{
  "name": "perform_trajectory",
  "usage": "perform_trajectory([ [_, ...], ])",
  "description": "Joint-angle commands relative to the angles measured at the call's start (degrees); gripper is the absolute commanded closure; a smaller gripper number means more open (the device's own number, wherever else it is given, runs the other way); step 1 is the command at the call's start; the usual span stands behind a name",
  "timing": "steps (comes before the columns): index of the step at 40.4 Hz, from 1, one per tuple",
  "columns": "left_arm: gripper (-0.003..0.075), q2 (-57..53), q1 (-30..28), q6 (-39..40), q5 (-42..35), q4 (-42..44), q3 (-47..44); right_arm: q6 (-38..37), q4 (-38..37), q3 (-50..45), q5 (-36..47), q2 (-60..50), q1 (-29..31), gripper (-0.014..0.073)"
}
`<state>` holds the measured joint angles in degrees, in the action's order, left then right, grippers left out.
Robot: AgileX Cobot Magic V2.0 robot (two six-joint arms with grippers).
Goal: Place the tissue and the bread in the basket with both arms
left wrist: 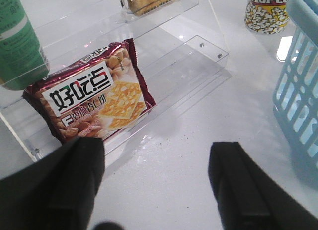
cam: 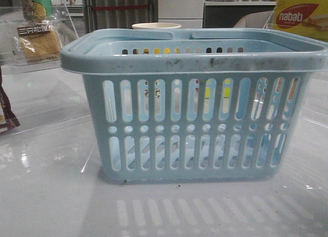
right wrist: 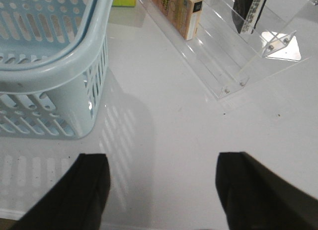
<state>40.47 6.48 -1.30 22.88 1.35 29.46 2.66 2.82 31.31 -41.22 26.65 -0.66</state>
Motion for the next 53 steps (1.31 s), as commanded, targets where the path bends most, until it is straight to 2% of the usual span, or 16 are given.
perform_trajectory([
  [1, 0.0261, 0.1, 0.3, 0.1, -4.4, -0.3, 2.1, 0.6, -0.7, 2.1, 4.1, 0.7, 0.2, 0.0034],
  [18, 0.0373, 0.1, 0.3, 0.1, -4.4, -0.3, 2.1, 0.3, -2.4, 2.2, 2.4, 0.7, 0.2, 0.0034],
  [27, 0.043, 0.1, 0.3, 0.1, -4.4, -0.3, 2.1, -10.5, -13.2, 5.1, 2.4, 4.7, 2.4, 0.0034],
  [34, 0.0471, 0.1, 0.3, 0.1, -4.4, -0.3, 2.1, -11.5, -14.2, 10.4, 2.3, 13.7, 5.2, 0.0034],
  [47, 0.0541, 0.1, 0.3, 0.1, -4.4, -0.3, 2.1, -11.0, -11.0, 26.2, -1.0, 37.5, 12.8, 0.0034],
  [50, 0.0557, 0.1, 0.3, 0.1, -4.4, -0.3, 2.1, -8.0, -7.4, 30.8, -2.4, 42.7, 15.3, 0.0034],
  [53, 0.0573, 0.1, 0.3, 0.1, -4.4, -0.3, 2.1, -2.2, -0.4, 35.7, -3.1, 47.8, 18.1, 0.0034],
])
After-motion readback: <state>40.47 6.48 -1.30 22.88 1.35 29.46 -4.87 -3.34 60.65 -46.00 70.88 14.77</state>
